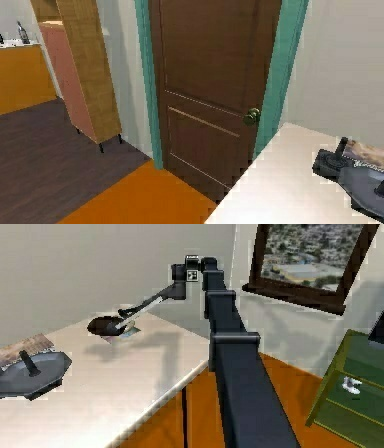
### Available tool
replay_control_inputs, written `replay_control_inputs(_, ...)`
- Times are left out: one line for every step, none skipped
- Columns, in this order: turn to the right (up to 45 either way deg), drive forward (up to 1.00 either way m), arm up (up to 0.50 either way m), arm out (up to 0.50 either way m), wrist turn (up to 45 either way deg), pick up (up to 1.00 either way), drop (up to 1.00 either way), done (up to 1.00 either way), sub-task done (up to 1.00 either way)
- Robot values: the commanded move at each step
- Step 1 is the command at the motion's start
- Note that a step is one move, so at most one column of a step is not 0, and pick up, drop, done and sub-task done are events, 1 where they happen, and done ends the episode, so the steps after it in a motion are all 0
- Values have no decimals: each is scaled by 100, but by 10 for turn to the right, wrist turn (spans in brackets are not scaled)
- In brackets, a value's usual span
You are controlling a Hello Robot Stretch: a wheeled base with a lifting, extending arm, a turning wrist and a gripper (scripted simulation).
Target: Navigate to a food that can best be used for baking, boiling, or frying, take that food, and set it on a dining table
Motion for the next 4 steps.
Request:
replay_control_inputs(0, 0, -16, 0, 0, 0, 0, 0, 0)
replay_control_inputs(0, 0, 0, 0, 0, 0, 100, 0, 0)
replay_control_inputs(0, 0, 0, -10, 0, 0, 0, 0, 0)
replay_control_inputs(0, 0, 0, 0, 0, 0, 0, 100, 0)
